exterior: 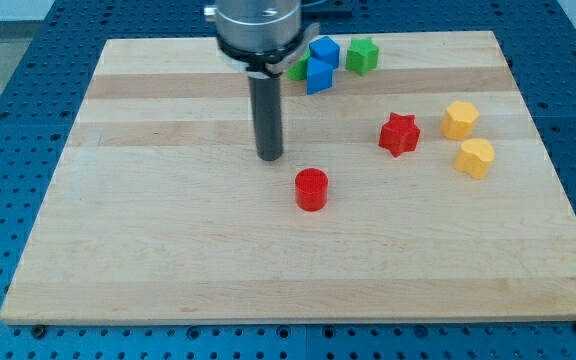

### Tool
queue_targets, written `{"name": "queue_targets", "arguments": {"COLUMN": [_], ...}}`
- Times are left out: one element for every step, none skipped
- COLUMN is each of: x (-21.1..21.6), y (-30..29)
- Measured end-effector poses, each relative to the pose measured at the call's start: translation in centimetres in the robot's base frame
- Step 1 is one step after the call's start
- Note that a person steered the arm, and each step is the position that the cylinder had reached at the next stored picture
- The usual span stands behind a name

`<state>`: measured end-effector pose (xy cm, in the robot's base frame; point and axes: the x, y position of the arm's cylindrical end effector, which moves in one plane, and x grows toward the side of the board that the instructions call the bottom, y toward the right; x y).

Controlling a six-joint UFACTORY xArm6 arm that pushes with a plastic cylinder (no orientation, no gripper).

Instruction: Move the red circle into the bottom side of the red star

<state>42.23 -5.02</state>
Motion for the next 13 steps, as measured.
{"name": "queue_targets", "arguments": {"x": [1.5, 7.6, 9.8, 9.8, 9.1, 8.1, 7.2, 5.9, 4.4, 3.3, 2.7, 2.4, 1.6], "y": [-2.2, -3.5, -3.5, -3.3, 1.0, 4.6, 5.9, 6.2, 6.2, 6.6, 7.8, 9.7, 11.7]}}
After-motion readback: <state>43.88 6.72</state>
